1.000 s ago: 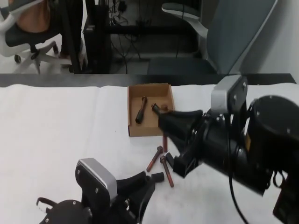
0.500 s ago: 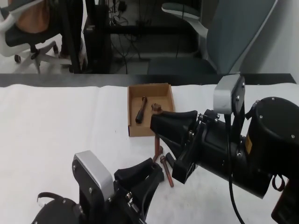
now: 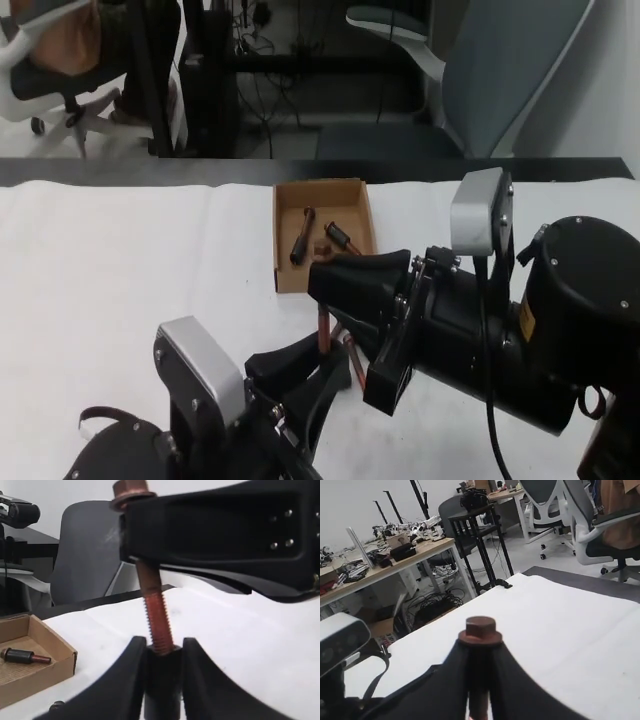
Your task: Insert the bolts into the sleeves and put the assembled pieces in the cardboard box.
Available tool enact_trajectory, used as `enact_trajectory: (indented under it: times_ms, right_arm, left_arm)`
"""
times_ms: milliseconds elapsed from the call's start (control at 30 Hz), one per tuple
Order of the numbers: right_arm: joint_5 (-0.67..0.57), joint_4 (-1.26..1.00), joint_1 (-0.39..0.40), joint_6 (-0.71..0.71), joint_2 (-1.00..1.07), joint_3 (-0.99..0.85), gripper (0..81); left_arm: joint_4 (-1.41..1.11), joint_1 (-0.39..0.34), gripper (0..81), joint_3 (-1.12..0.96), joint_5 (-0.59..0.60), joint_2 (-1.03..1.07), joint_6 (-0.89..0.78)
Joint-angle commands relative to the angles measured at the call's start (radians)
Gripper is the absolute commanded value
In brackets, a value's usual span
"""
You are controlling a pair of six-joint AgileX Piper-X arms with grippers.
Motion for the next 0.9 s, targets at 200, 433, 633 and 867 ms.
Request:
enact_trajectory:
  times_ms: [200,433,633,867]
  right_arm:
    - [0.031,-0.017,0.002,-0.060,-0.011,-0.006,0.4]
    - [0.040,-0.012,-0.002,-0.070,-0.011,-0.006,0.4]
    - [0.024,0.028,-0.002,-0.042,-0.011,-0.004,0.4]
    - [0.022,0.028,-0.002,-0.042,-0.011,-0.004,0.4]
  left_arm:
    - [-0.084,-0.004,1.7,-0.007,0.000,0.000,0.011]
    - [-0.057,-0.004,1.7,-0.001,0.000,0.000,0.011]
    - [-0.073,-0.003,1.7,-0.001,-0.053,0.000,0.011]
    - [-0.094,-0.003,1.7,-0.004,-0.084,0.000,0.033]
